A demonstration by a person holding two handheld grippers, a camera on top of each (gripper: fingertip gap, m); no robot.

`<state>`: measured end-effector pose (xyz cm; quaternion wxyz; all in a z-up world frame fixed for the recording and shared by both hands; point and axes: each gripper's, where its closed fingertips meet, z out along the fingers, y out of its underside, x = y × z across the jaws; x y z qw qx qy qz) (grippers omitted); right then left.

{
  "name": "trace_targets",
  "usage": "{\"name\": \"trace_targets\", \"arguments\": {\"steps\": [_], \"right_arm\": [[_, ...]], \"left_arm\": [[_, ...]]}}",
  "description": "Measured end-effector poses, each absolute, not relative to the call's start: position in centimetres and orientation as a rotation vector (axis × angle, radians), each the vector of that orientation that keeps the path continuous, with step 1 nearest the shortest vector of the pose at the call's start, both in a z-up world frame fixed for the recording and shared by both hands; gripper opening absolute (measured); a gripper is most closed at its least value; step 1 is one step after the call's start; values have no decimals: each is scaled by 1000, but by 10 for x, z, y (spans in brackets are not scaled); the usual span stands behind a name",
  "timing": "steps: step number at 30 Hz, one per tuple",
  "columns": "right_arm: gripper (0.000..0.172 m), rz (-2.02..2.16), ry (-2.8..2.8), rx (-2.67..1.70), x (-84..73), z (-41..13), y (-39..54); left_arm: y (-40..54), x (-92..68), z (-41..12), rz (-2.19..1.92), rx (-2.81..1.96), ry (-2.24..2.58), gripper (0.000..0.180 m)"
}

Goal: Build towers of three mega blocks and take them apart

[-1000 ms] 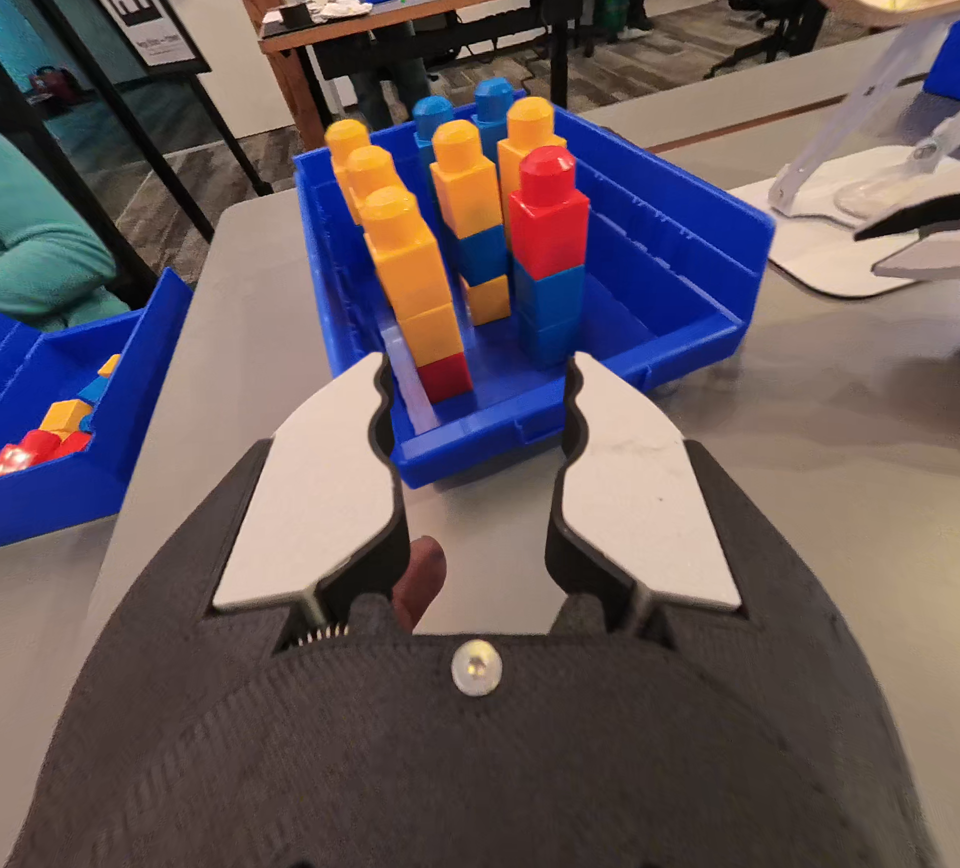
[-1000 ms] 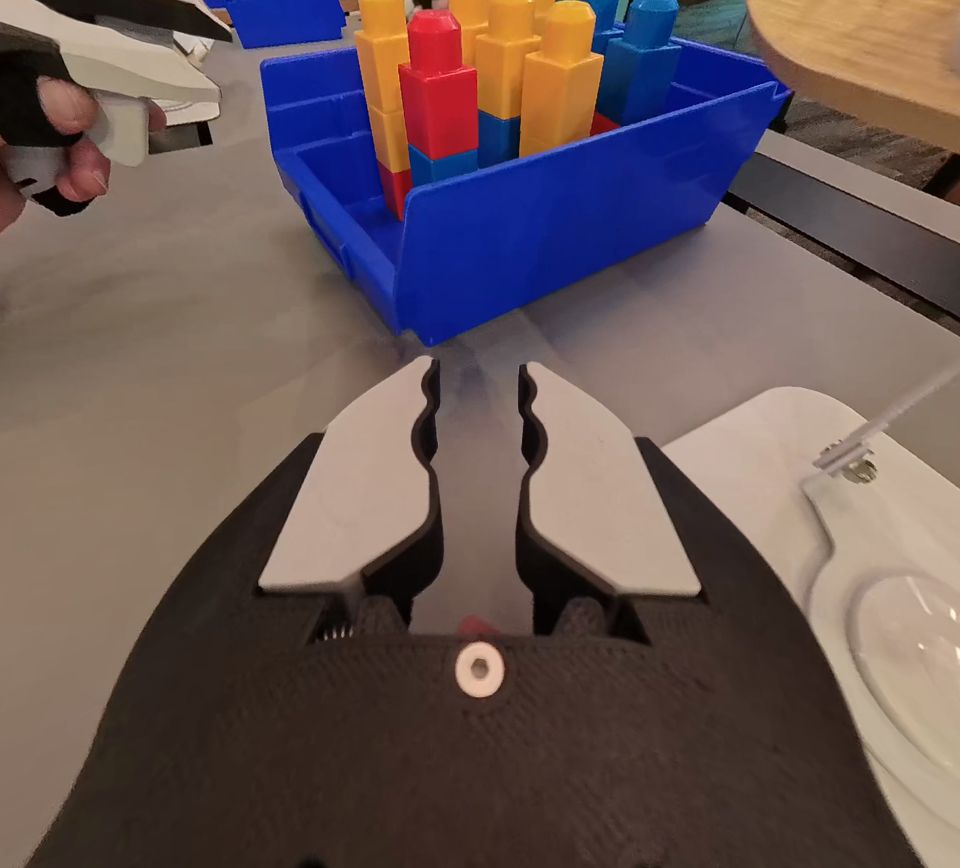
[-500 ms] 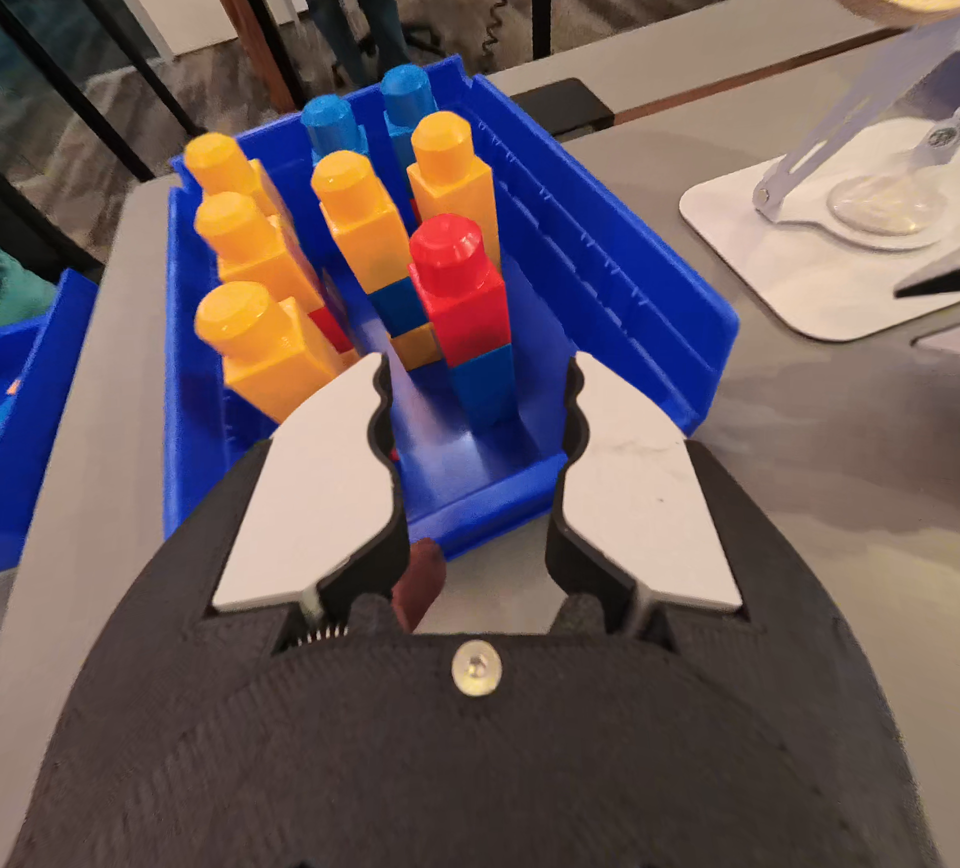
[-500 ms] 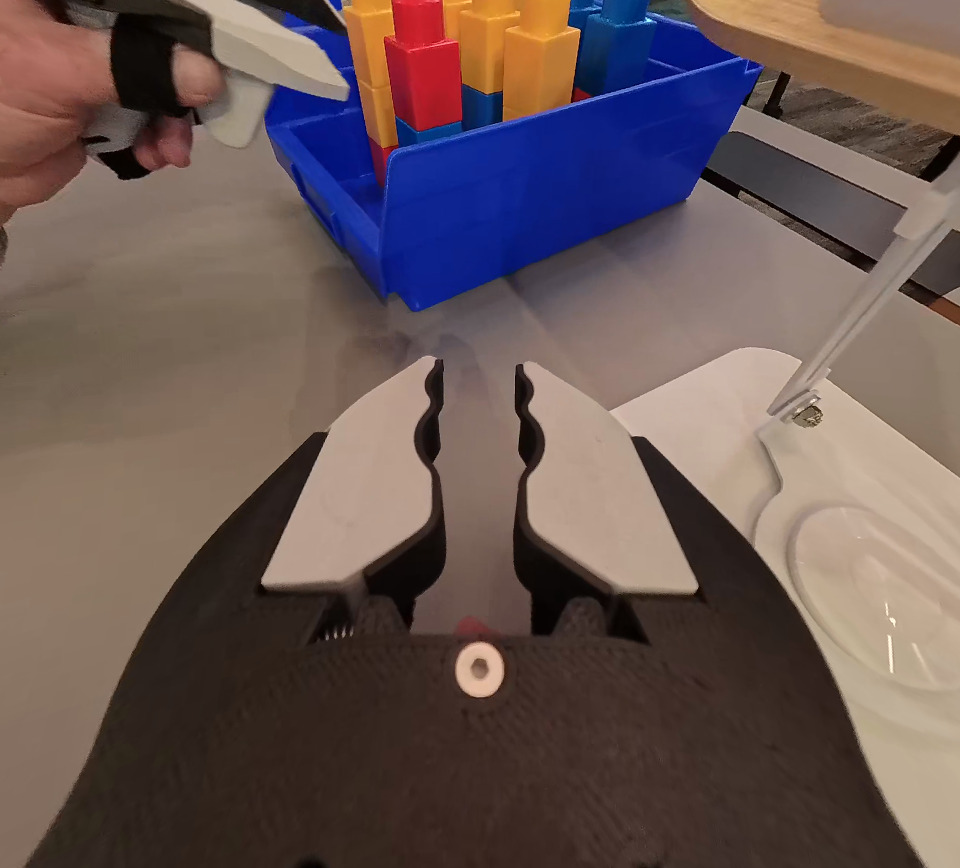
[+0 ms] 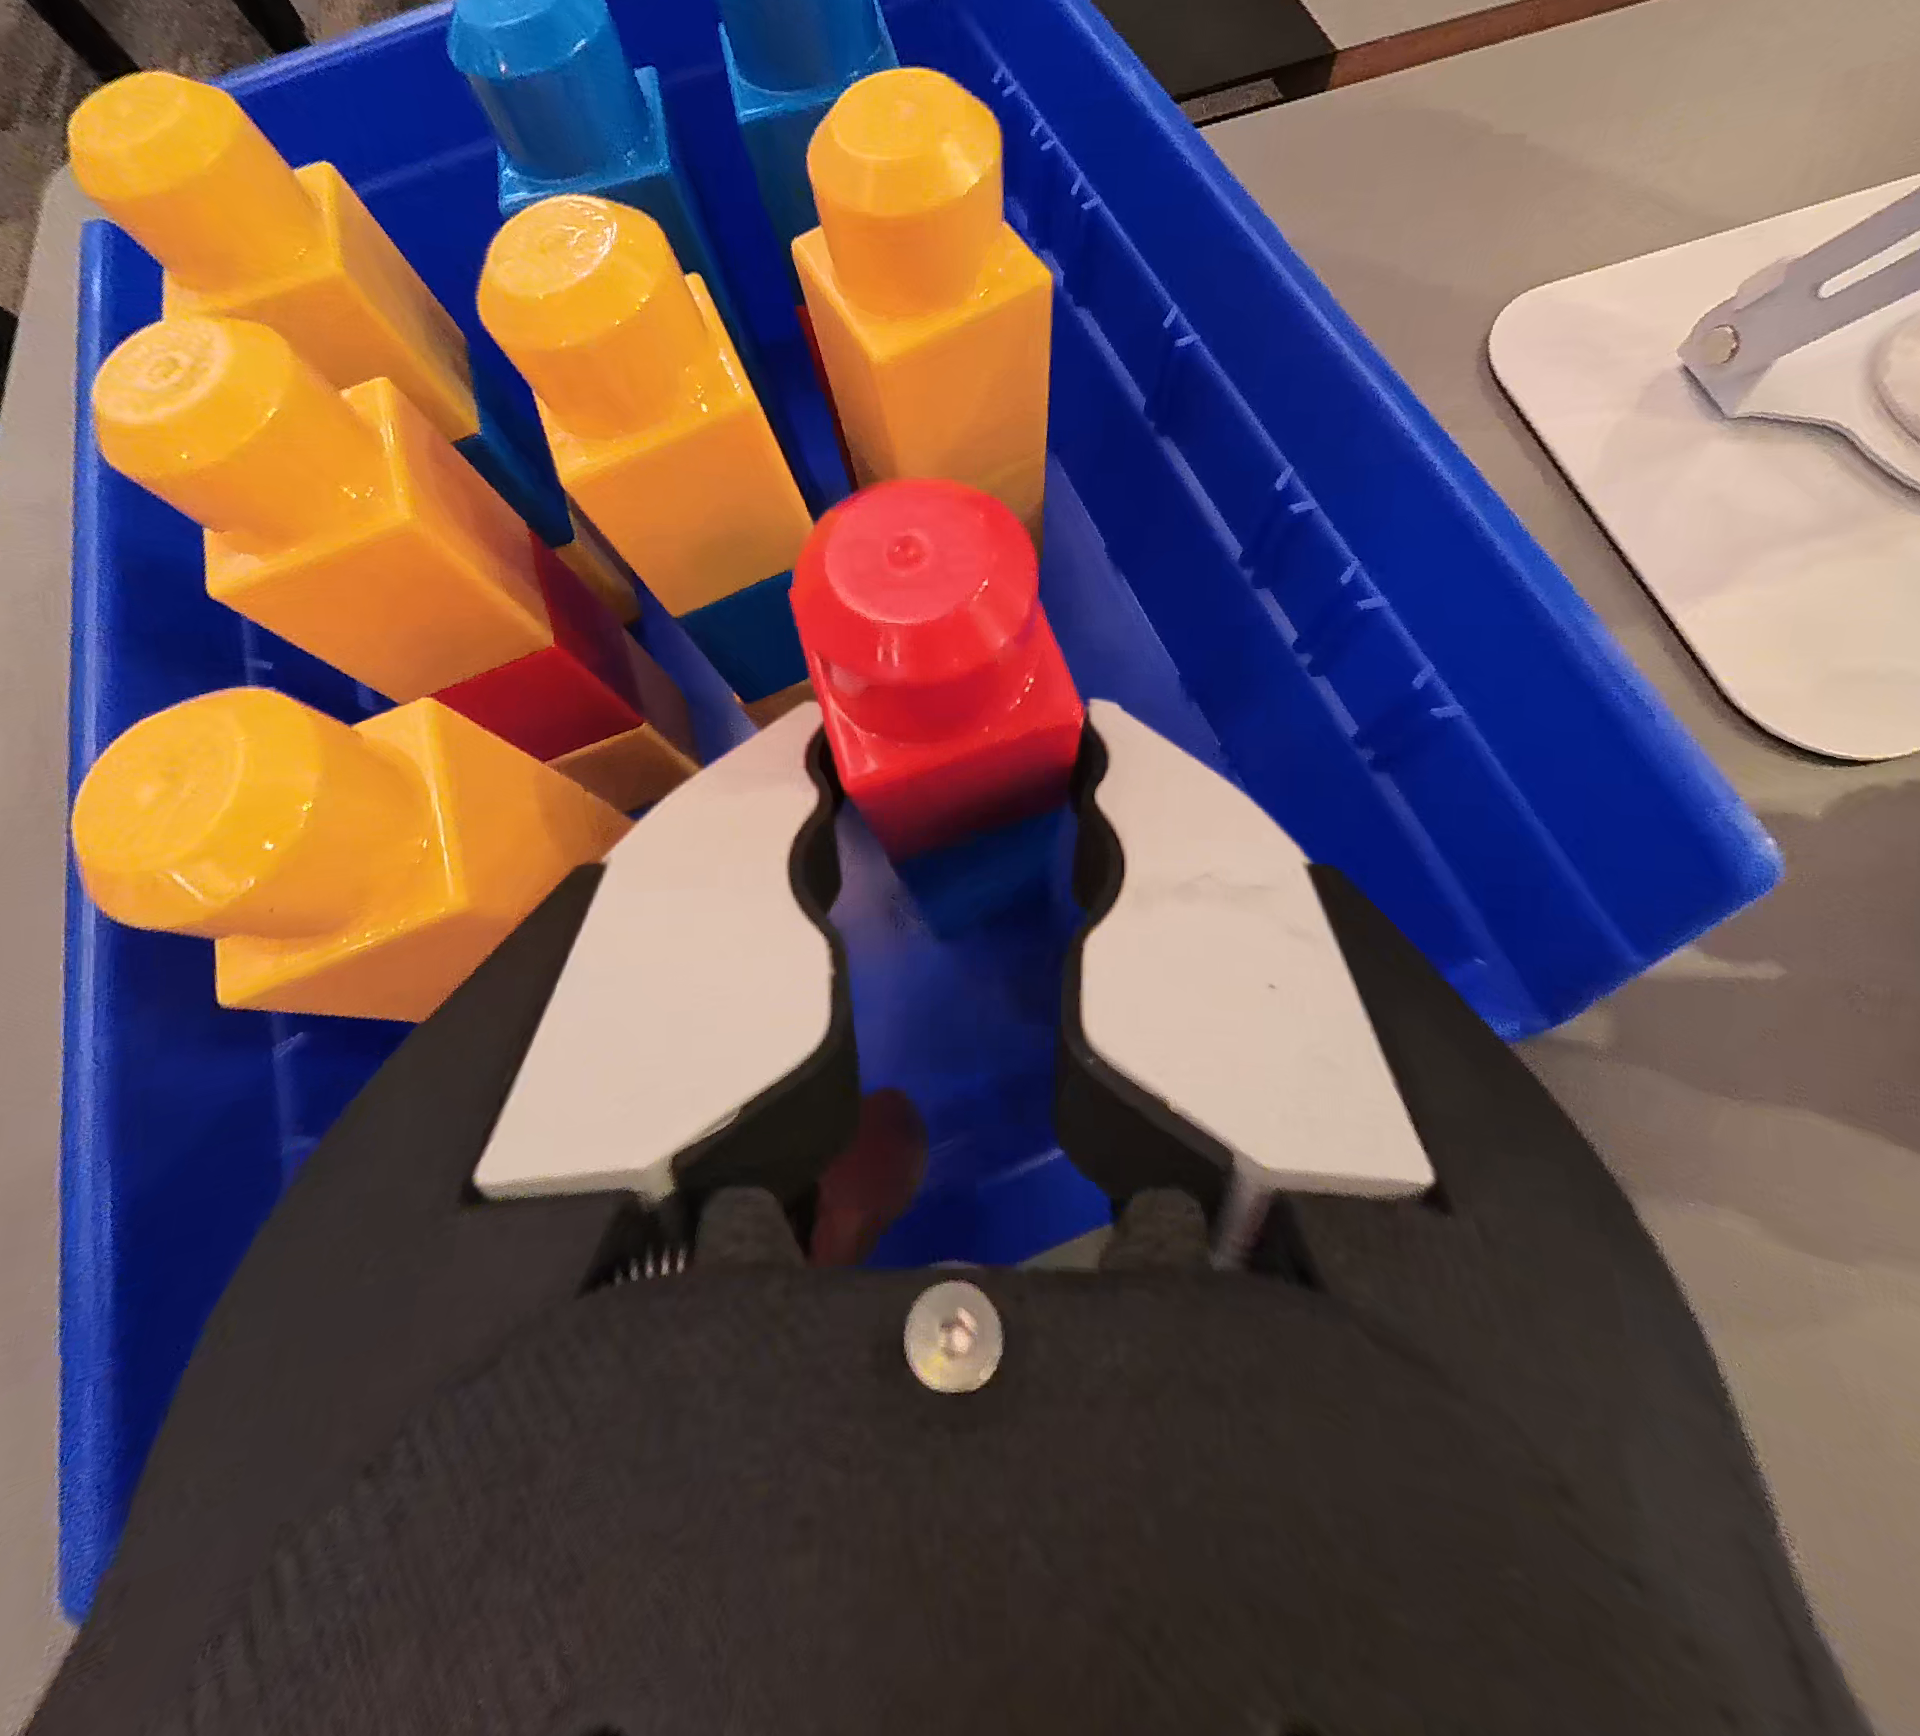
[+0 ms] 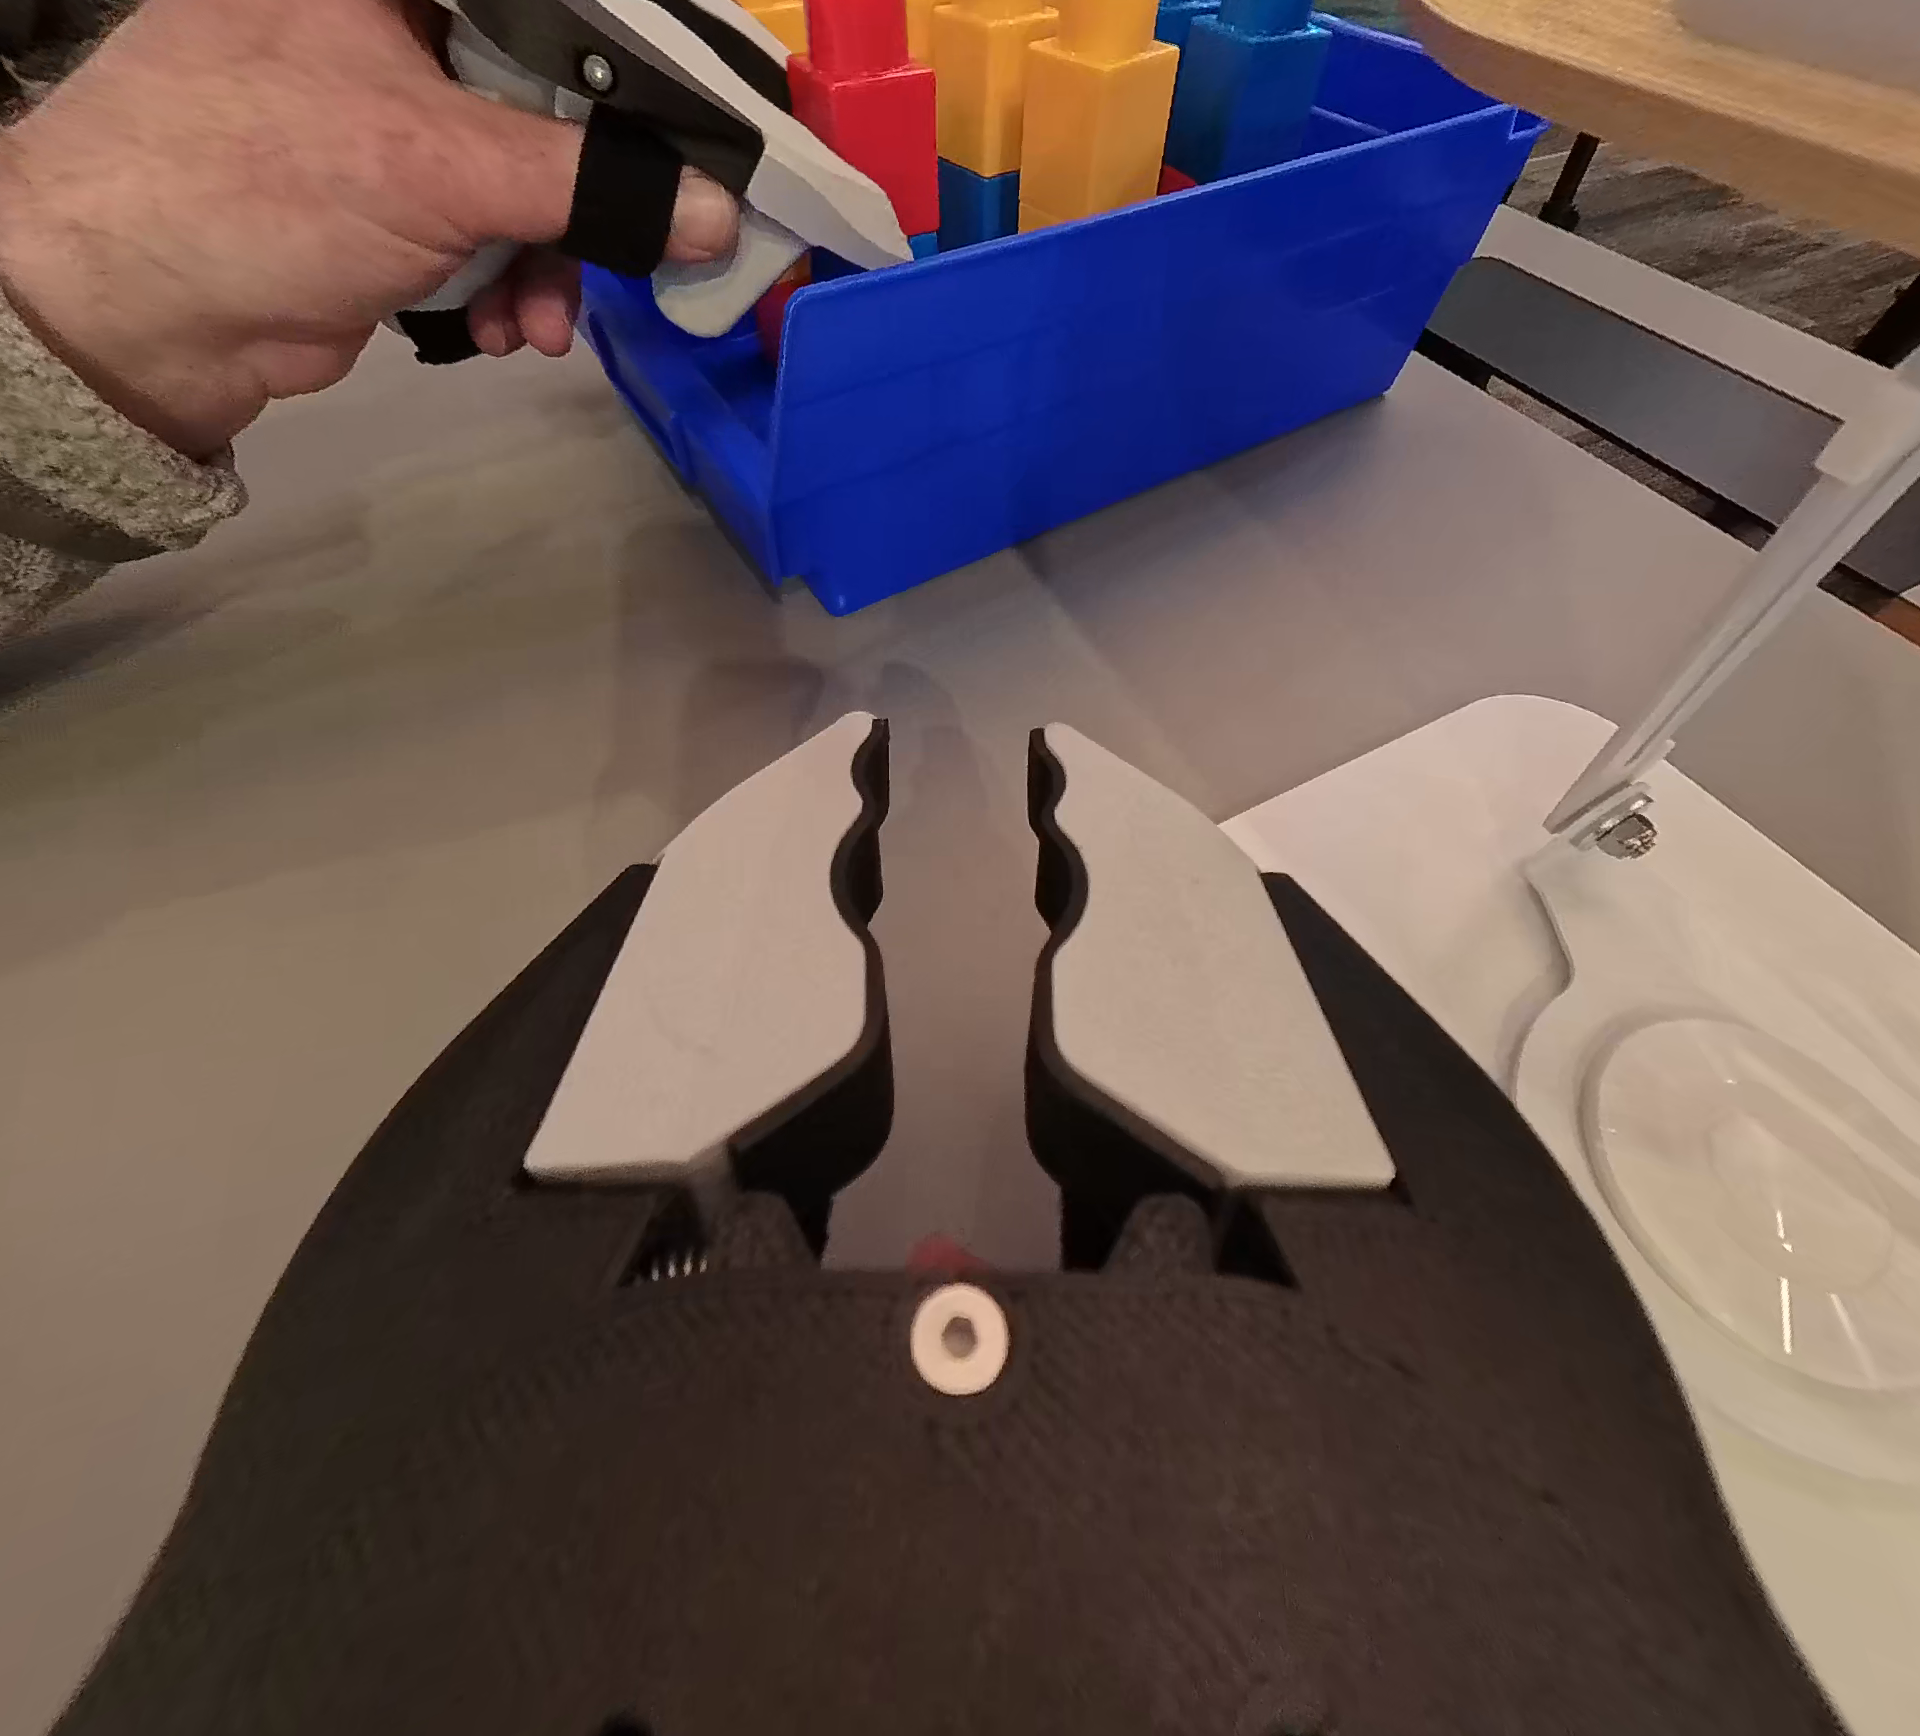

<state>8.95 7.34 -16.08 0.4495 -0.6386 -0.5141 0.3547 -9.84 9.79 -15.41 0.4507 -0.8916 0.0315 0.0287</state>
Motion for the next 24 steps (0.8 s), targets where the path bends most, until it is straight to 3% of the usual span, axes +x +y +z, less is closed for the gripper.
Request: {"name": "trace_targets", "arguments": {"steps": [10,24], "right_arm": [[25,881,-1270,-1582,91,-161,74],[29,916,-1312,-1505,99,-155,68]], "left_arm": [[95,-97,-142,96,-2142,137,39],[62,-63,-87,50,-2070,366,38]]}}
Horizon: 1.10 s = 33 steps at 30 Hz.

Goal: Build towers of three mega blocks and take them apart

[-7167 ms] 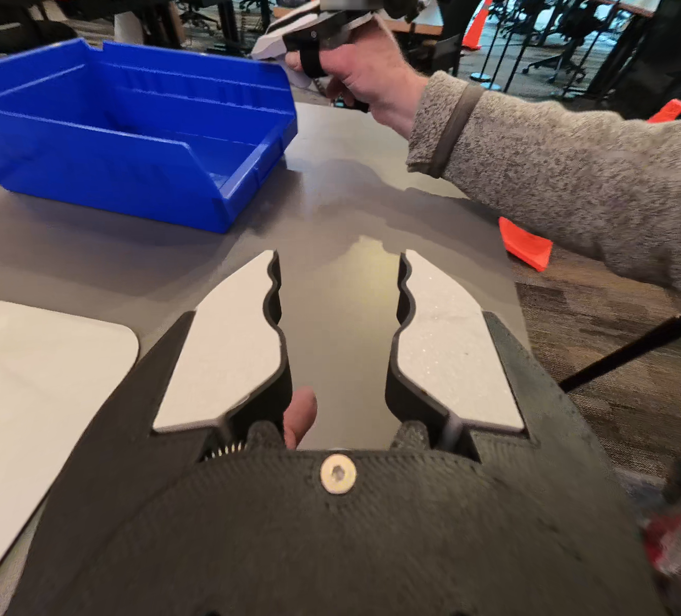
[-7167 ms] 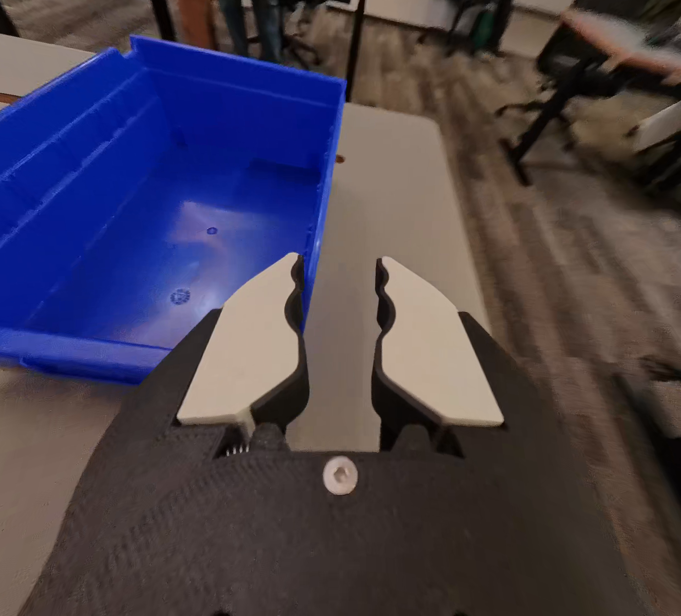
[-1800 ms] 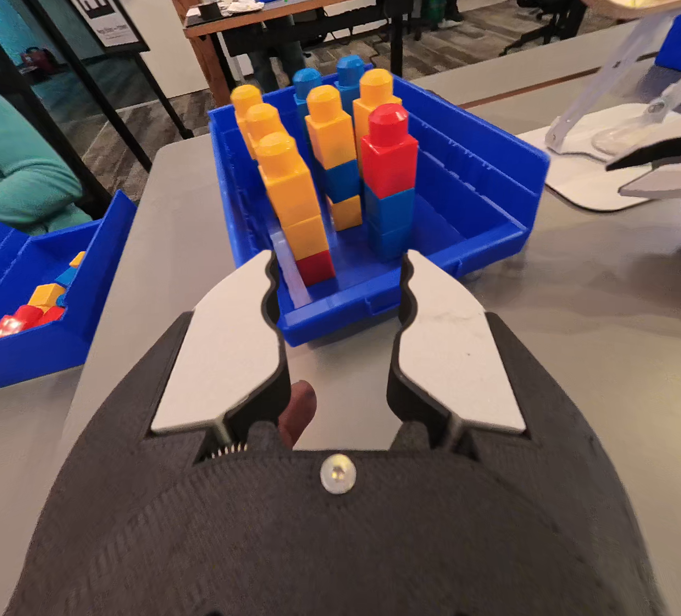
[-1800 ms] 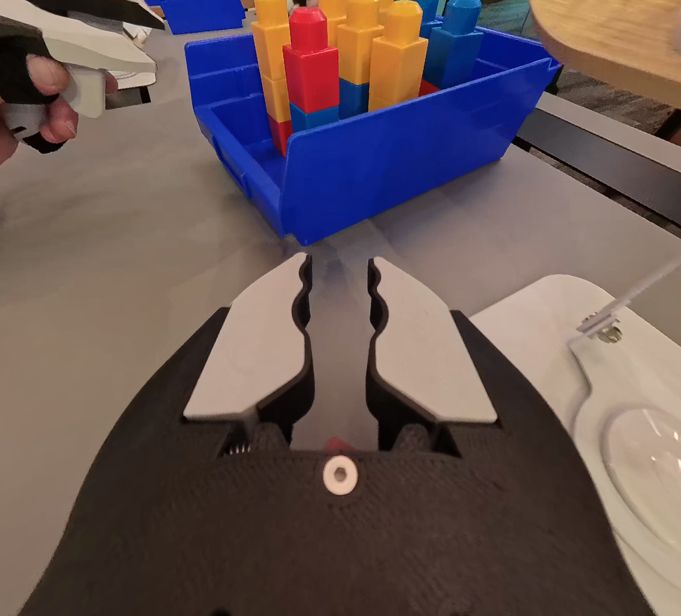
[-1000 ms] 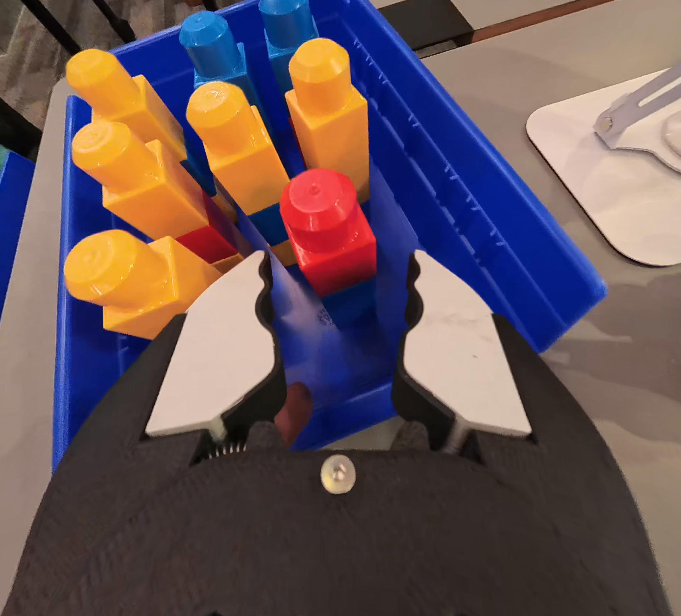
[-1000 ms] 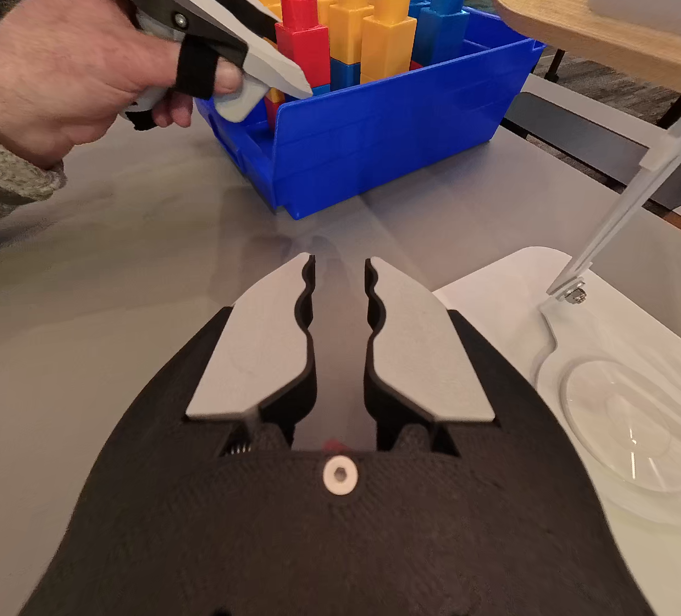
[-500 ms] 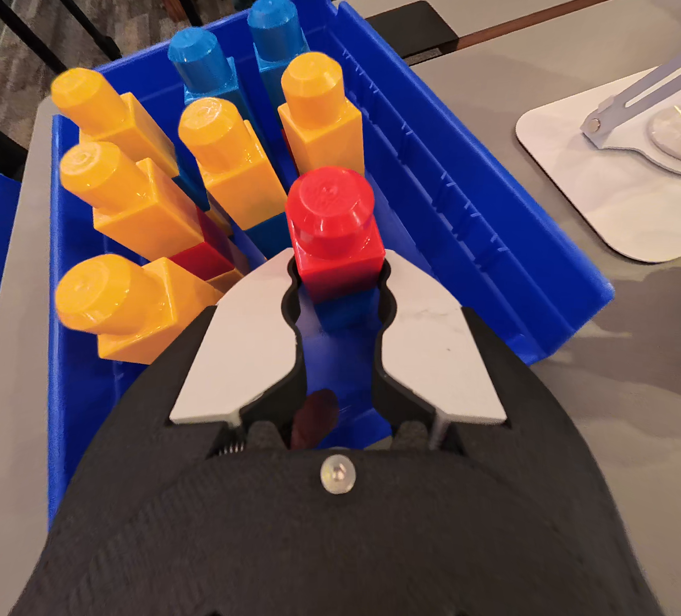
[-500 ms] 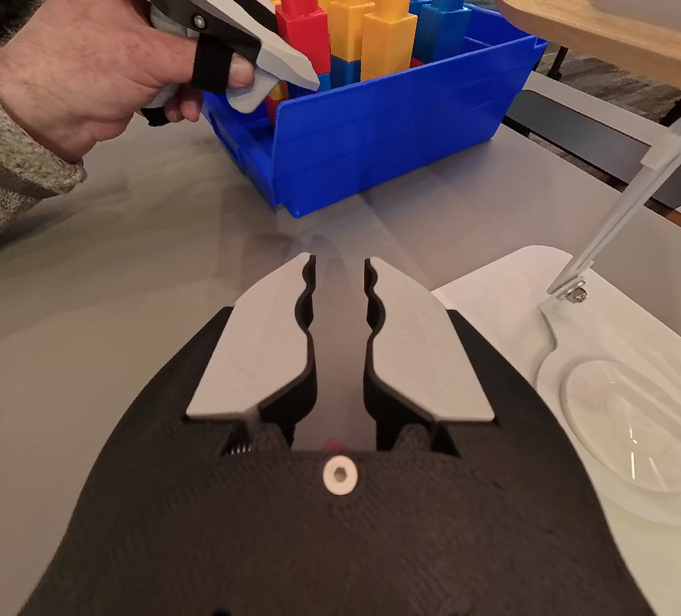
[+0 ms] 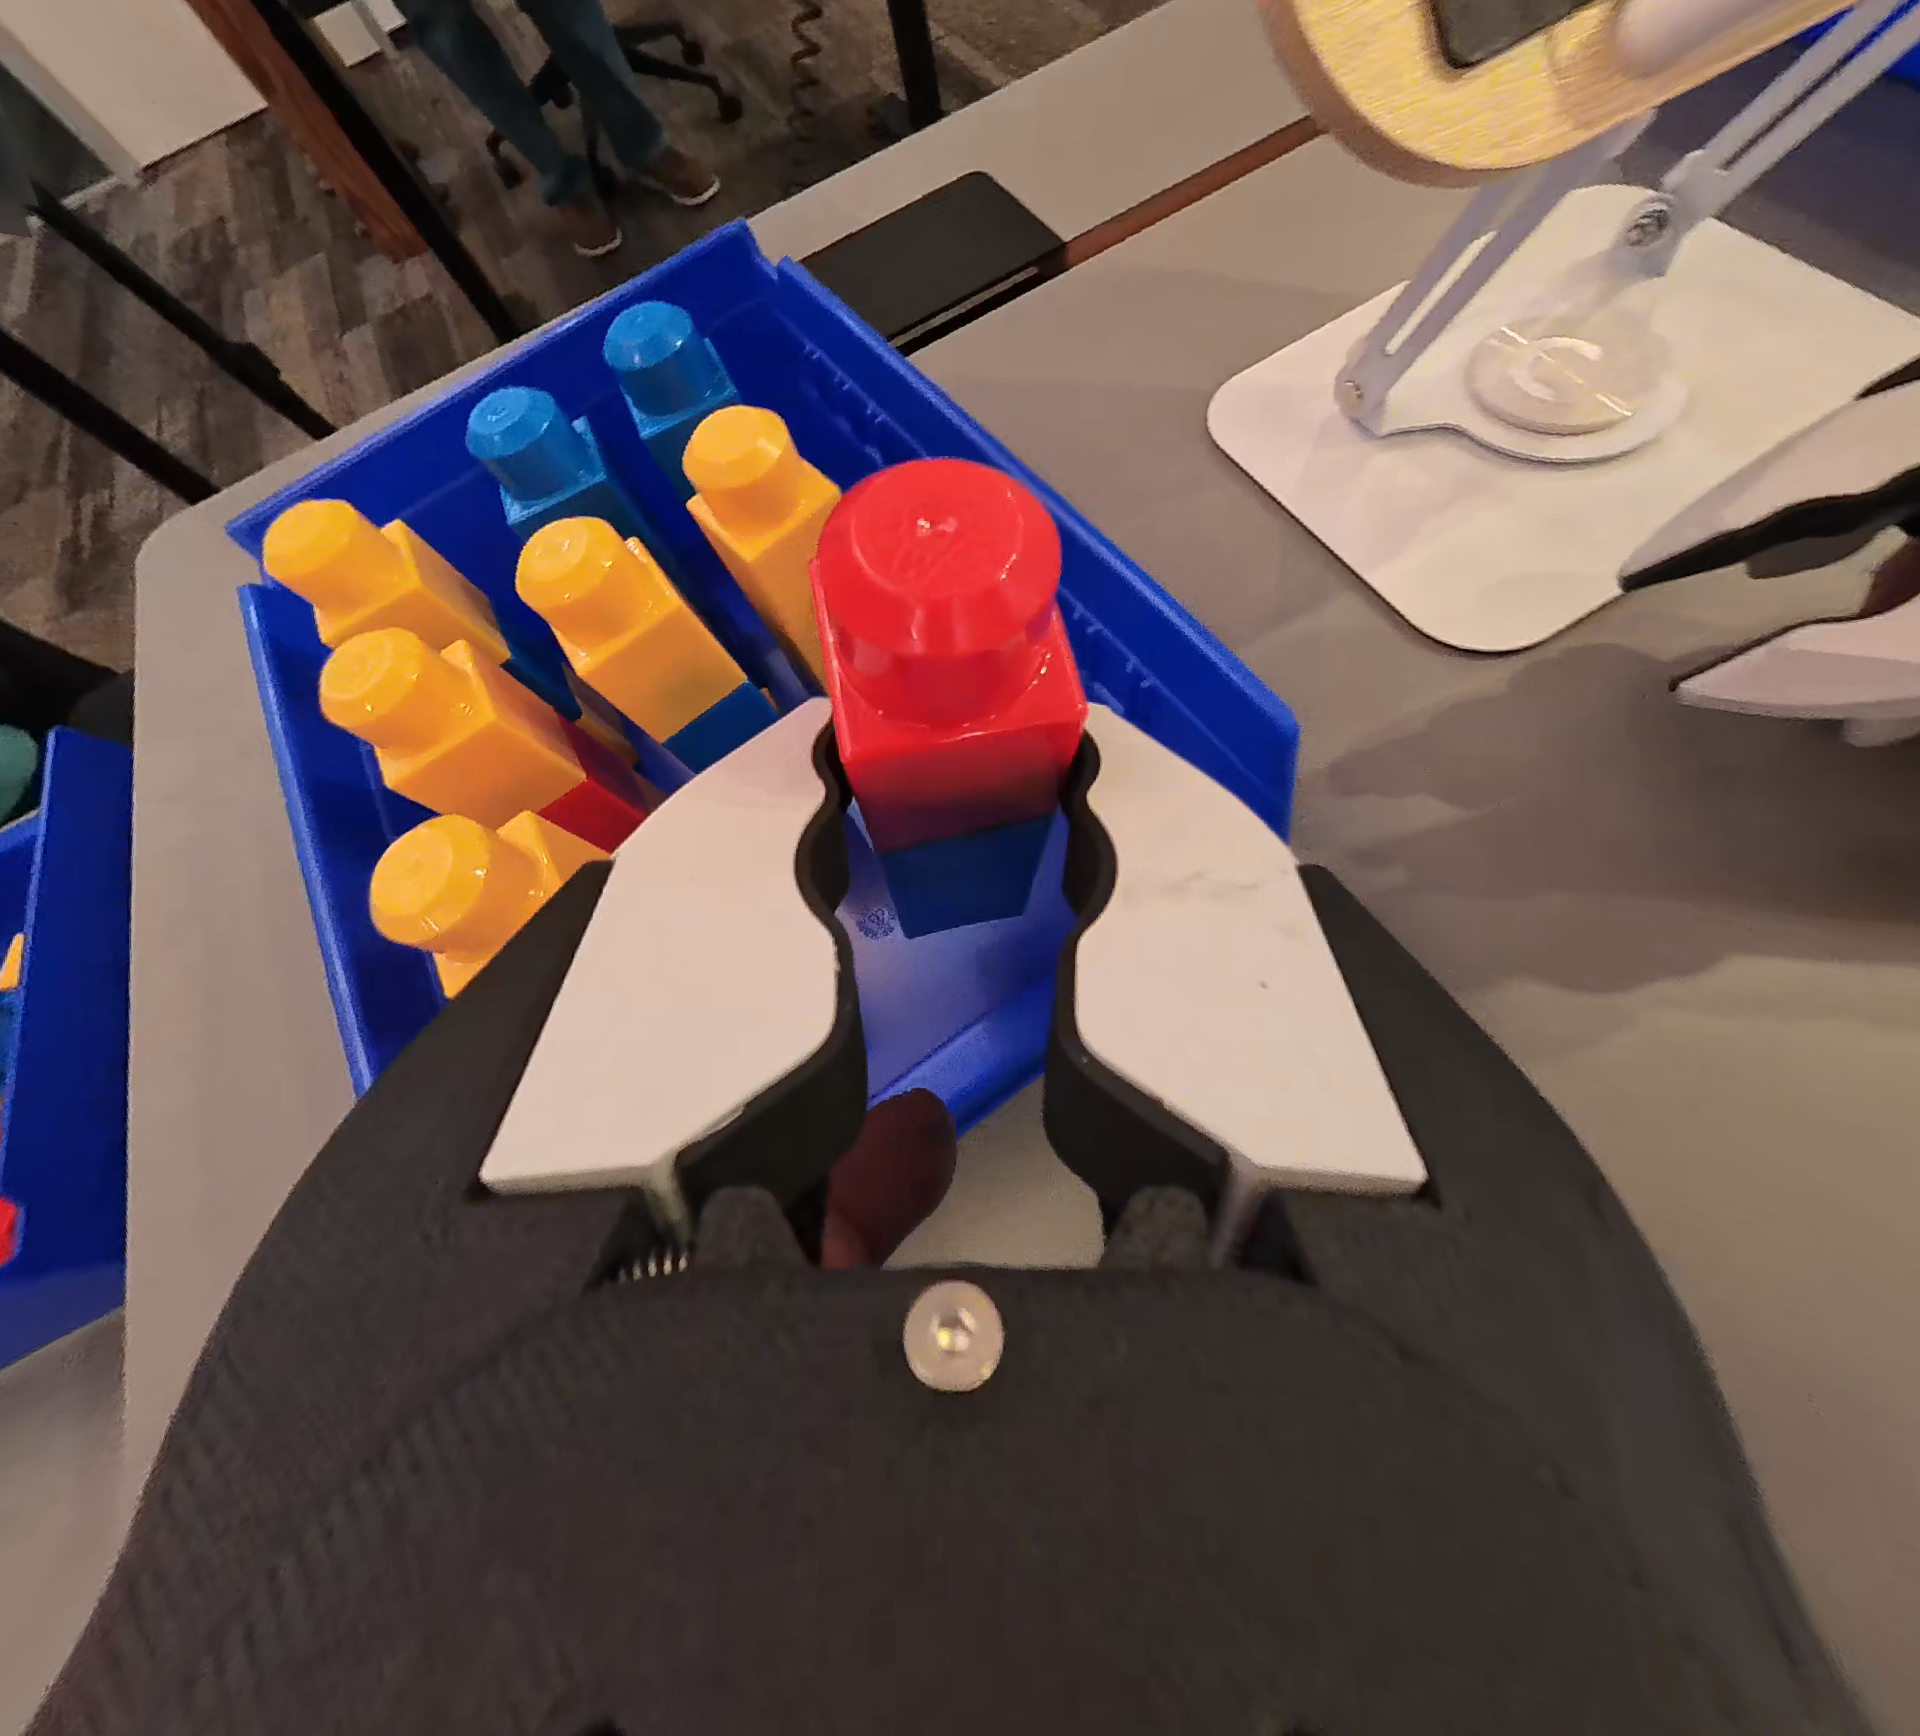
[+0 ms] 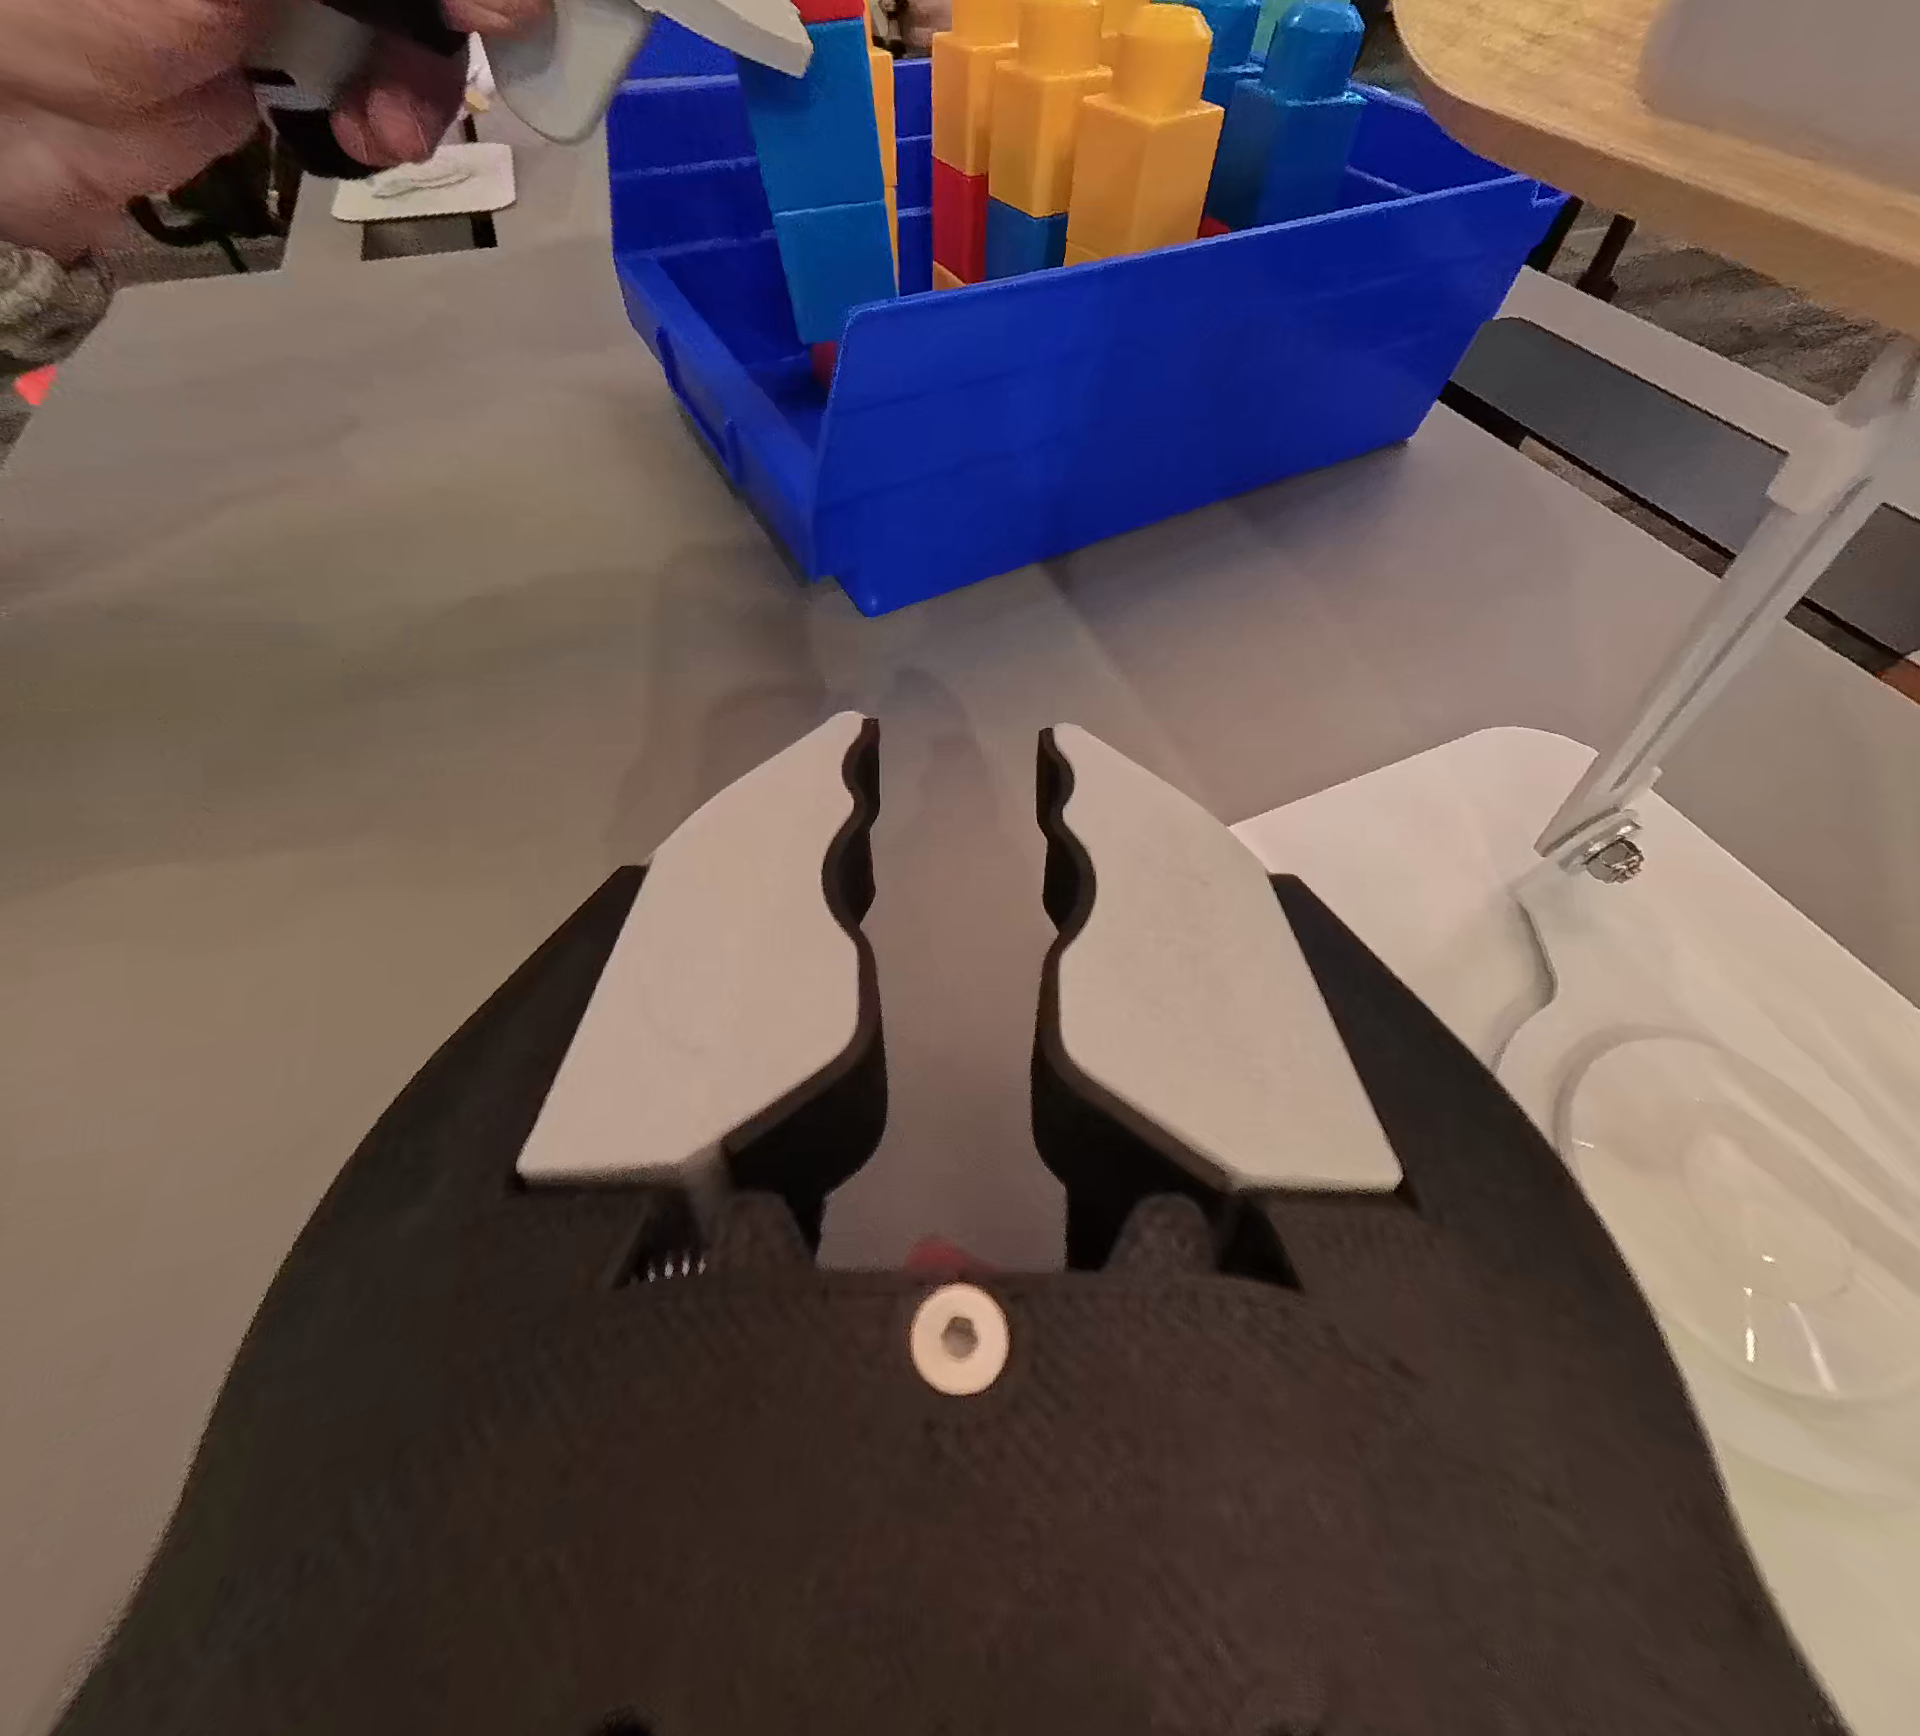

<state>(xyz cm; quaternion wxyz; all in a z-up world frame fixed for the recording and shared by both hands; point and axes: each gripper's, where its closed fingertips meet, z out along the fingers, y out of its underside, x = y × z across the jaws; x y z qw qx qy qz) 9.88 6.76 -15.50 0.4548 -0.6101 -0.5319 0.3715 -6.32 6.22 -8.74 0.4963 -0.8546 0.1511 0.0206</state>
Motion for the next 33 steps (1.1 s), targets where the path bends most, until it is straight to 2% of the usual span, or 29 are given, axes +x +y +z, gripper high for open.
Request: {"name": "trace_targets", "arguments": {"steps": [17,33], "right_arm": [[27,926,-1338,-1483,125,-154,71],[19,929,-1283,-1529,184,-155,99]], "left_arm": [[23,20,-55,-243,-1923,647,37],[49,151,-135,-530,-1972,986,37]]}}
